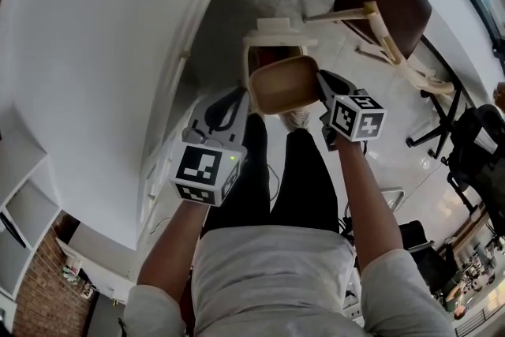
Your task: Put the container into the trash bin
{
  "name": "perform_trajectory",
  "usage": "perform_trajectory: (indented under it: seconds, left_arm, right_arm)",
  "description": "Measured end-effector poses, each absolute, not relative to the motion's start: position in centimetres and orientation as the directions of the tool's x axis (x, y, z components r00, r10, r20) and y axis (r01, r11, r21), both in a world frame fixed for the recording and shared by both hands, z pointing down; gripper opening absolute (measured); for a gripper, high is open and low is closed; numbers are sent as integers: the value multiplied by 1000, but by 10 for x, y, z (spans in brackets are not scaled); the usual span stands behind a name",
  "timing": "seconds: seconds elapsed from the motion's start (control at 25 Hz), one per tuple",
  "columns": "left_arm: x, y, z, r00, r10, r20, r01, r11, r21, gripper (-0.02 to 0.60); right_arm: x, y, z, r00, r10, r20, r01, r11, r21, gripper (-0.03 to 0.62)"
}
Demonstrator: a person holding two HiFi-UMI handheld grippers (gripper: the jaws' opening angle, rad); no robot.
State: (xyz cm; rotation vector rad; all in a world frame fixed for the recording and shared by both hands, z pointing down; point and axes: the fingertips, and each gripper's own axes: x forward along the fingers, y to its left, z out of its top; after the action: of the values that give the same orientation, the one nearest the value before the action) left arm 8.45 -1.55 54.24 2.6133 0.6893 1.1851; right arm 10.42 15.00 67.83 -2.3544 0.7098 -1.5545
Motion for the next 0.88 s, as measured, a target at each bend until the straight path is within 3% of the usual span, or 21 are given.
perform_trajectory:
  seconds: [0.88]
  left_arm:
    - [70,-37,605,526,485,698,311,-874,373,26]
  right_arm:
    - [101,138,769,307,-457,835,-216,-888,-407,38]
